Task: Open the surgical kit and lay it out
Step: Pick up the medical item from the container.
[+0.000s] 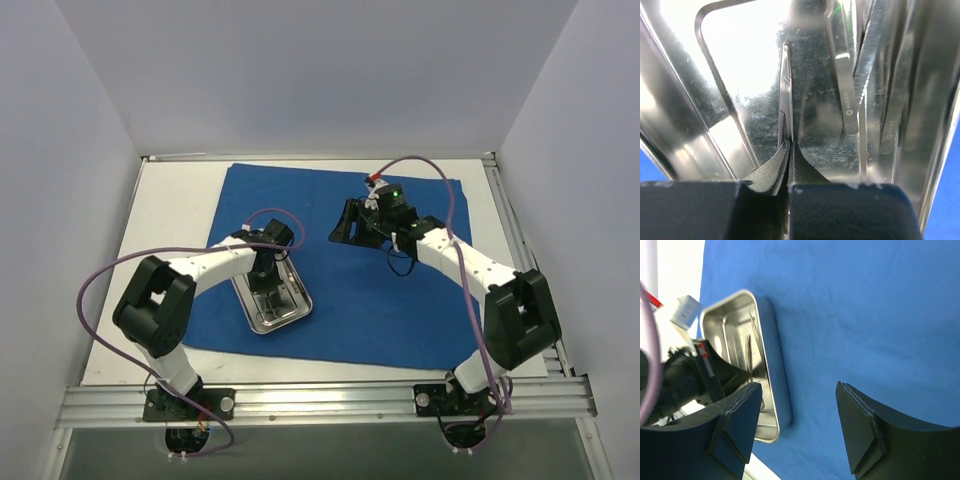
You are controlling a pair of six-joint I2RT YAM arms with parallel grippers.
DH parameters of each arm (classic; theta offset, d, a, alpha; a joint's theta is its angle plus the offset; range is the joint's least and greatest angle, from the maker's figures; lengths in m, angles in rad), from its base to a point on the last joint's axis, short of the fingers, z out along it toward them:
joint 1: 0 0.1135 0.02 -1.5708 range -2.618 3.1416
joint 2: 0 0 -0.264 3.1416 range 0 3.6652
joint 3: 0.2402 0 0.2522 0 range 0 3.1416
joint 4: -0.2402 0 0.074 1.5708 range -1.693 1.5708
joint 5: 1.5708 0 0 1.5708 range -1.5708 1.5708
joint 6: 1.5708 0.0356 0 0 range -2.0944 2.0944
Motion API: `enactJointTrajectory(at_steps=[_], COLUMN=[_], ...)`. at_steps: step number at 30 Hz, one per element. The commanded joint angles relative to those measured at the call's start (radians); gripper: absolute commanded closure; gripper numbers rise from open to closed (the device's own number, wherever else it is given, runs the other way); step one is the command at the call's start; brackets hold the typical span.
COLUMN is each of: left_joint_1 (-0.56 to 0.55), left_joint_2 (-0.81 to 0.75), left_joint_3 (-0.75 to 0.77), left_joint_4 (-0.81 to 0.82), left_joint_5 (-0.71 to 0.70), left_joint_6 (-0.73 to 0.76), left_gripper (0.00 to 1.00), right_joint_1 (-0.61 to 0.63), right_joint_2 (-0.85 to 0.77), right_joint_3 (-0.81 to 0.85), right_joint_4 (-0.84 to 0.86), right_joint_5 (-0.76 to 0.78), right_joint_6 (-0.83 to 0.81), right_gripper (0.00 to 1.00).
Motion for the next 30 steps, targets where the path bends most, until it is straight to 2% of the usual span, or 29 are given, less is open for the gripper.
enactJointTrajectory(at_steps=[1, 12, 13, 15, 18, 20, 23, 26, 27, 30], left_joint_1=[-0.004, 0.001, -0.001, -0.002, -0.004, -0.004, -0.004, -0.002, -0.002, -0.001], left_joint_2=[-0.038, -0.058, -0.071, -0.086, -0.106, -0.12, -0.141, -0.146, -0.14, -0.118], left_joint_3=[-0.032, -0.013, -0.02, -0.03, -0.038, -0.041, -0.056, -0.064, -0.069, -0.073], left_joint_4=[0.107, 0.074, 0.073, 0.078, 0.079, 0.073, 0.064, 0.044, 0.042, 0.038], left_joint_5=[-0.038, -0.051, -0.054, -0.054, -0.054, -0.049, -0.044, -0.038, -0.032, -0.031], left_joint_6=[0.042, 0.098, 0.1, 0.105, 0.114, 0.115, 0.109, 0.102, 0.102, 0.102], left_gripper=[0.98, 0.96, 0.89, 0.88, 0.69, 0.66, 0.7, 0.78, 0.84, 0.89], right_joint_1=[0.031, 0.054, 0.054, 0.056, 0.054, 0.056, 0.059, 0.062, 0.062, 0.064], right_joint_2=[0.031, 0.051, 0.05, 0.05, 0.05, 0.053, 0.053, 0.051, 0.048, 0.047], right_joint_3=[0.053, 0.065, 0.065, 0.062, 0.056, 0.055, 0.056, 0.058, 0.056, 0.056], right_joint_4=[0.019, 0.019, 0.019, 0.019, 0.024, 0.027, 0.027, 0.025, 0.025, 0.027], right_joint_5=[0.006, 0.003, 0.001, 0.001, -0.002, -0.005, -0.008, -0.012, -0.013, -0.014], right_joint_6=[-0.017, -0.017, -0.018, -0.02, -0.015, -0.012, -0.011, -0.011, -0.009, -0.008], right_gripper=[0.39, 0.39, 0.39, 0.39, 0.39, 0.39, 0.39, 0.39, 0.39, 0.39])
